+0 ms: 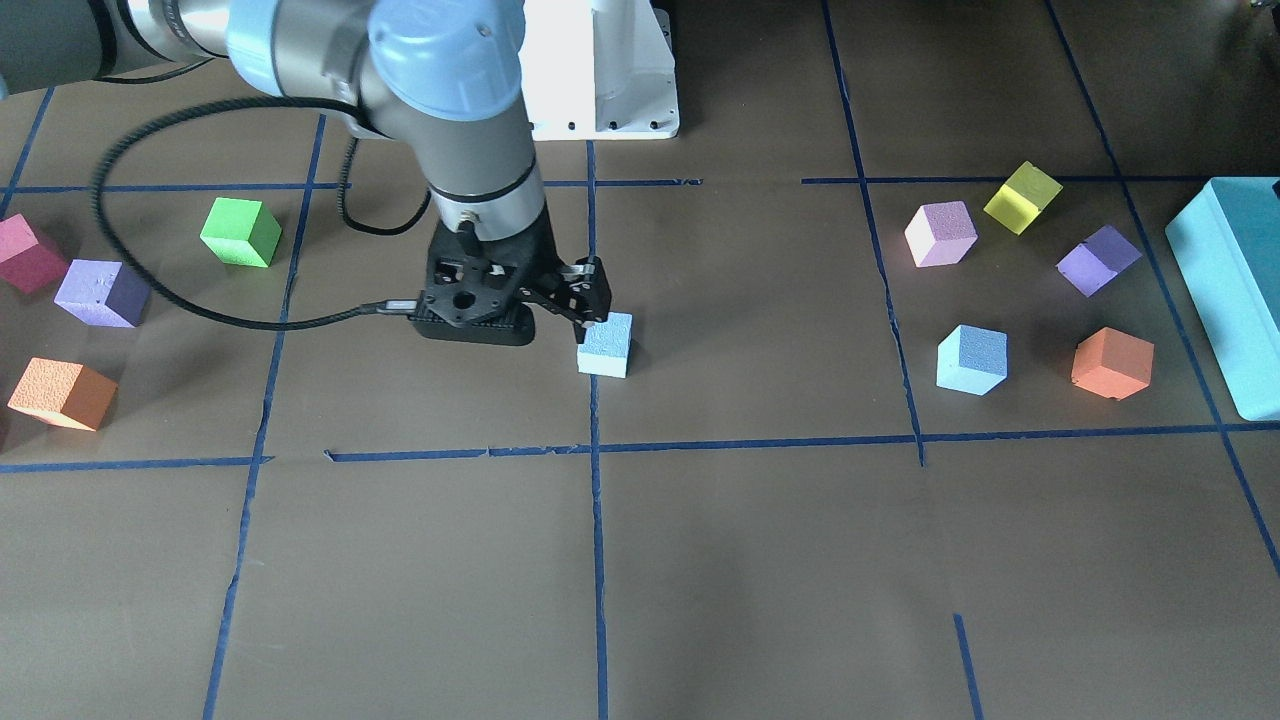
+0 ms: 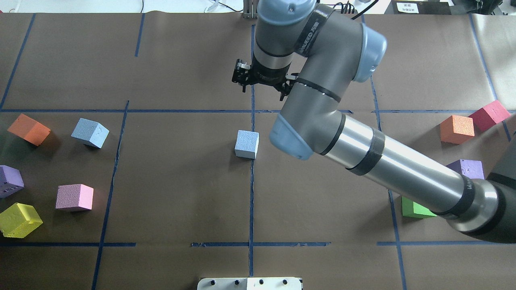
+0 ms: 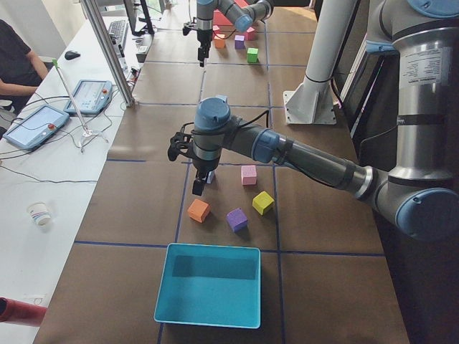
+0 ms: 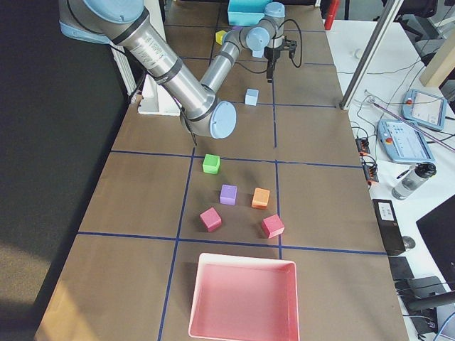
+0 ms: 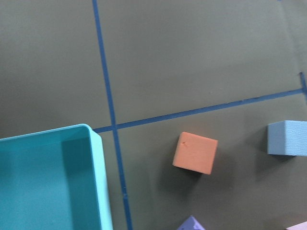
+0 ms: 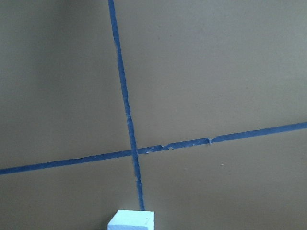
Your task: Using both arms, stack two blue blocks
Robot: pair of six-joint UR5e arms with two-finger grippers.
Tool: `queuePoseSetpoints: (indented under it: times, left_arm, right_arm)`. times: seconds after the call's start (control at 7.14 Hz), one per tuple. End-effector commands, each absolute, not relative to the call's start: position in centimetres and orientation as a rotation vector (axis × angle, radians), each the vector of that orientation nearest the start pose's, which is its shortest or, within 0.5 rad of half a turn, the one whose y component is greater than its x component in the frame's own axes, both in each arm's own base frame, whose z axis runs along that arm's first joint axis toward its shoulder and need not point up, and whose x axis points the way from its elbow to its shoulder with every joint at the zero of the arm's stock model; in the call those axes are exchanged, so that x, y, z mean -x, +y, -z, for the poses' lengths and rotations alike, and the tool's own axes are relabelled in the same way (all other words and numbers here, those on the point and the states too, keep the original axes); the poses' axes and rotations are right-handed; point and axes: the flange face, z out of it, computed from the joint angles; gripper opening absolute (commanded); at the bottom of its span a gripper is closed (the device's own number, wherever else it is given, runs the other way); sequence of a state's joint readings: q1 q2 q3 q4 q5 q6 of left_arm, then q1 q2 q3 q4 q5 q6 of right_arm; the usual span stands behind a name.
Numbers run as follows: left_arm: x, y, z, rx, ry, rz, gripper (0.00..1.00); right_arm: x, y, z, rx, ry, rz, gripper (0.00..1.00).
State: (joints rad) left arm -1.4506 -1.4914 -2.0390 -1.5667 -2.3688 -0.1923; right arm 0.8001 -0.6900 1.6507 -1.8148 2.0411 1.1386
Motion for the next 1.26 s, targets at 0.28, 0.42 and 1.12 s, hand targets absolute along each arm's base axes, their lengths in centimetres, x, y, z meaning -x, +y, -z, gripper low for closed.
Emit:
queuePoseSetpoints:
  times: [0.28,0.42,1.12]
  left_arm:
    - [-18.1,-44.1,-39.5,-0.199,0.835,-0.084,1.0]
    - [-19.7,-45.3,-40.1,-0.219,0.792,-0.078,1.0]
    - [-29.2,-50.0,-45.6,-0.17,0.757,-0.153,1.0]
  right_arm:
    - [20.7,-59.3,-23.8,-0.118,-0.789,-0.02,1.0]
    - [17.1,-59.8,-27.4,-0.137,-0.754,0.027,1.0]
    - [9.1,-58.9,-37.9,-0.105,-0.708,0.088,1.0]
